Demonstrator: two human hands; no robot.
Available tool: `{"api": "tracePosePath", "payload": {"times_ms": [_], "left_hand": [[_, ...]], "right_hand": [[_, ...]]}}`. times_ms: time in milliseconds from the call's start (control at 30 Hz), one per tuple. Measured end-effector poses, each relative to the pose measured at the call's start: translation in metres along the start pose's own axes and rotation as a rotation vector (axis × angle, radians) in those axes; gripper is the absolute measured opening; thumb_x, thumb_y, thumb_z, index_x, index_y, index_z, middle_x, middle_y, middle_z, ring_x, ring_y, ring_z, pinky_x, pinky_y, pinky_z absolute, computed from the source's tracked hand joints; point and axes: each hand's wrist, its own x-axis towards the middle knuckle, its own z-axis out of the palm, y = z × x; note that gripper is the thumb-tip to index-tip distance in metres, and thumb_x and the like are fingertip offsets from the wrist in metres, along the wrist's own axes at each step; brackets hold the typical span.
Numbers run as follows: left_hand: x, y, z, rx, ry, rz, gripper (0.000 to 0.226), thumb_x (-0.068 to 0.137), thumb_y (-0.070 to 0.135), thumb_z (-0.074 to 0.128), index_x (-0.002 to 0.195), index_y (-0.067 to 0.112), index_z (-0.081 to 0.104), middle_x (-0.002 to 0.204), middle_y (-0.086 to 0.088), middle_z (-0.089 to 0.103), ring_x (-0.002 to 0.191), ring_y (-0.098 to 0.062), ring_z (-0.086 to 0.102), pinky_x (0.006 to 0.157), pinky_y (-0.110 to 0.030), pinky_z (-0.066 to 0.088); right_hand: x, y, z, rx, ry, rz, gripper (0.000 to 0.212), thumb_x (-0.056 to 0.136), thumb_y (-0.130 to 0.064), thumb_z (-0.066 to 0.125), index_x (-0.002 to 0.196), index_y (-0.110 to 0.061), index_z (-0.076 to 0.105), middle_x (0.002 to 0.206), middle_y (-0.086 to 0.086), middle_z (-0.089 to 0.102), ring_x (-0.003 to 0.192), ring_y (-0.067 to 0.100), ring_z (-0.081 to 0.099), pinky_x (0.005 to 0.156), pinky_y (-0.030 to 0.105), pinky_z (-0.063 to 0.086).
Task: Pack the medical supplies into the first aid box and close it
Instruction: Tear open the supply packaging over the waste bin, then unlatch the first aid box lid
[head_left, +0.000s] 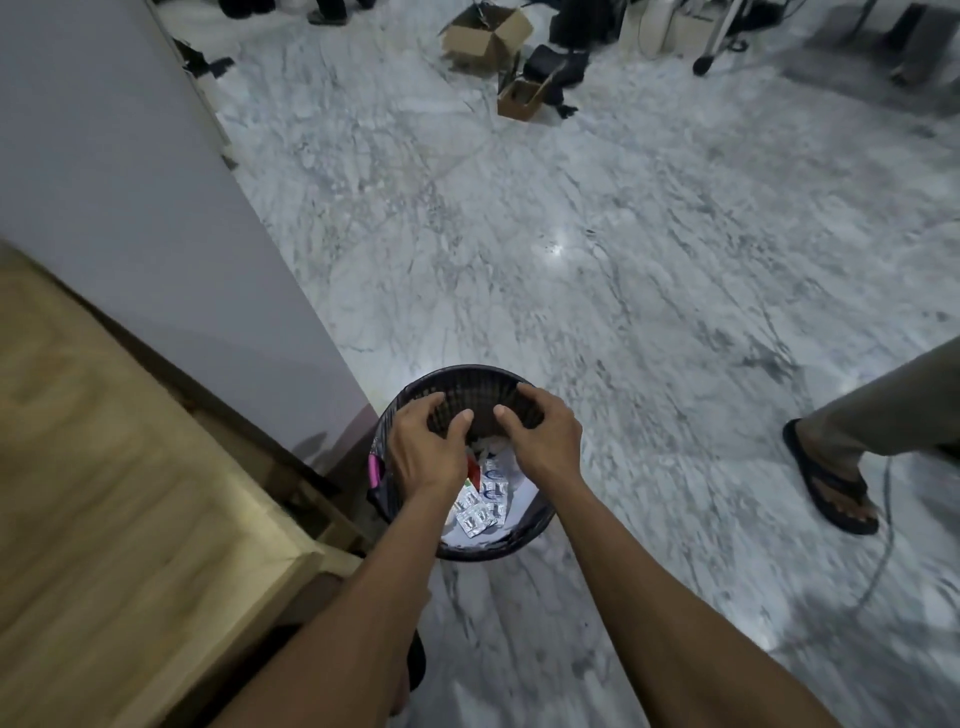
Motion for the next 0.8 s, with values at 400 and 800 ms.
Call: {"api": "tracePosePath", "payload": {"times_ms": [400,800], "left_hand": [[-0.058,0.130,-0.119,-0.217,0.053,0.194,0.046,0.088,0.049,0.064,0.125,0.023,0.062,0.124,0.005,0.064,0.111,-0.011,0.059,0.095,-0.030,0.047],[-0.153,0.103,-0.344,-0.287,0.350,0.330,0.028,0.089,0.049,0.062,0.099,0.024,0.072,0.092,0.012,0.072,0.086,0.000,0.064,0.077,-0.023,0.051]], "right_hand": [[-0.064,-0.164,-0.068,0.261,-0.072,-0.168,0.037,0.095,-0.046,0.054,0.121,-0.022,0.065,0.116,-0.009,0.067,0.111,0.011,0.061,0.099,0.033,0.048],[-0.232,-0.294,-0.023,0.445,-0.494,-0.310,0.047,0.098,-0.054,0.039,0.113,-0.021,0.068,0.105,-0.001,0.072,0.098,0.016,0.067,0.084,0.041,0.050]]}}
